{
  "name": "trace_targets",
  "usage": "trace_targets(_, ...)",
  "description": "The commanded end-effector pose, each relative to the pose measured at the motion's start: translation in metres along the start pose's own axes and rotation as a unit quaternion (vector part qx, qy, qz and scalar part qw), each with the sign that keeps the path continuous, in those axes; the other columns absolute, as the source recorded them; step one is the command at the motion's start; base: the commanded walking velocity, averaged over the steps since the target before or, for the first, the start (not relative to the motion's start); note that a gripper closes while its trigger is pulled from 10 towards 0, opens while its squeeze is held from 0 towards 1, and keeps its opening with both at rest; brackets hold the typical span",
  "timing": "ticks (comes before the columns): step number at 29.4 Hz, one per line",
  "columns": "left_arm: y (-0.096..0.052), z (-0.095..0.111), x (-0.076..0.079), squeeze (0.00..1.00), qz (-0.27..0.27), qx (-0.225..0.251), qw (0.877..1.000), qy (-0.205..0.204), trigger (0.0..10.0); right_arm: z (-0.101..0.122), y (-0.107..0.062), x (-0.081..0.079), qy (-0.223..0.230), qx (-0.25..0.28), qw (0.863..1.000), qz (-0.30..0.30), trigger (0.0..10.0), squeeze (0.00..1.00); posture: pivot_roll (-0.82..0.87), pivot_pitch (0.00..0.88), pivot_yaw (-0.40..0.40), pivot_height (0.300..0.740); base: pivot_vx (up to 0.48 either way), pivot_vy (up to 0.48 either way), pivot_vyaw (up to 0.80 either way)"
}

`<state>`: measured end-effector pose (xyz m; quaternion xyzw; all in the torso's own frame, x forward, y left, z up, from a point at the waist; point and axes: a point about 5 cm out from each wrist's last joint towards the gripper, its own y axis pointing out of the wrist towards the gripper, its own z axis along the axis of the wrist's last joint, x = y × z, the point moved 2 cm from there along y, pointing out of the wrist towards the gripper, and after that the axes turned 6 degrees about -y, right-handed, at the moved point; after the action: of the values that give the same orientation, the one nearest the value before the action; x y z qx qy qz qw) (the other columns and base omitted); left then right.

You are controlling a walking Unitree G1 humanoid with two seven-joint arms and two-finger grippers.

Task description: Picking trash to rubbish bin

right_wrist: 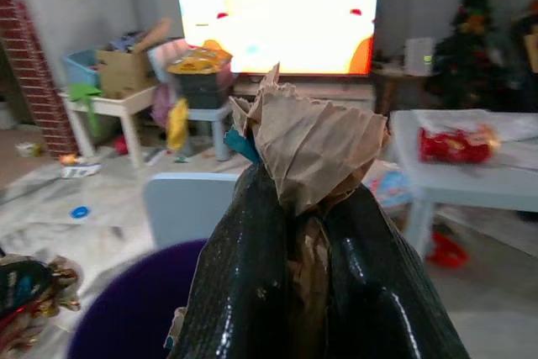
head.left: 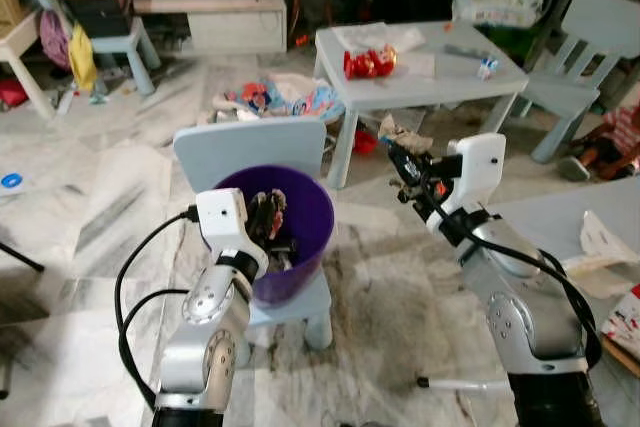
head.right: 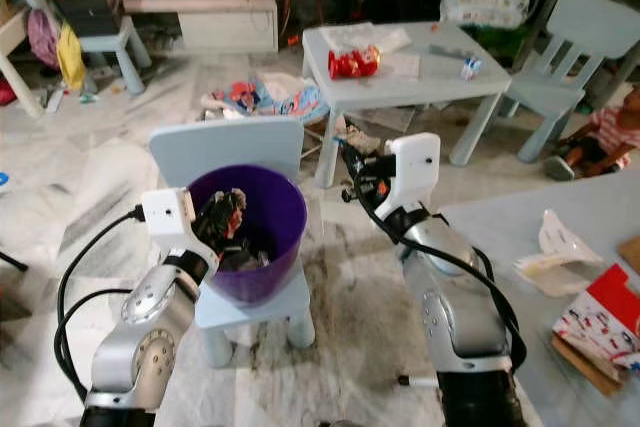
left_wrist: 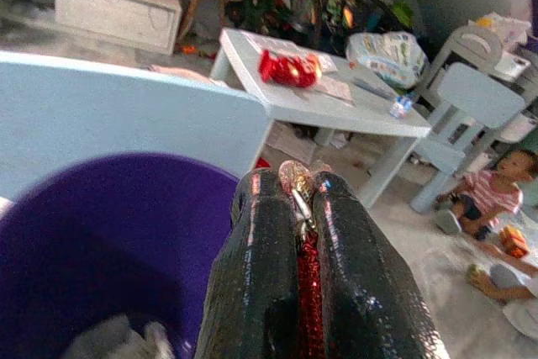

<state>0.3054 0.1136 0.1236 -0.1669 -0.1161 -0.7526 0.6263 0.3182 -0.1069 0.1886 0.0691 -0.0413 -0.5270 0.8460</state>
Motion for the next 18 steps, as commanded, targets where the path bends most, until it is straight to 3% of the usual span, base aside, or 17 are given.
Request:
trace_targets(1,-0.0010,-0.0011,-0.0016,0.00,0.007,-0.001,1.000,0.000,0.0,0.0043,0.0013,-0.0039,-0.004,0.007,1.000,0.011,10.0,0.00,0.02,0.122,-0.069,0.740,0.244,0.000,0.00)
trace_targets(9,-0.0008,-0.0008,-0.0009,0.00,0.007,0.003,1.000,0.000,0.0,0.0032,0.0005,-0.0056,-0.008,0.005,1.000,0.017,10.0,0.00,0.03,0.122,-0.070,0.740,0.000,0.000,0.50)
trace_targets(18,0.0002,0.0023,-0.0012,0.00,0.011,0.010,1.000,-0.001,0.1,0.0026,0.0007,-0.0065,-0.010,0.004,1.000,0.020,10.0,0.00,0.03,0.120,-0.071,0.740,0.000,0.000,0.74)
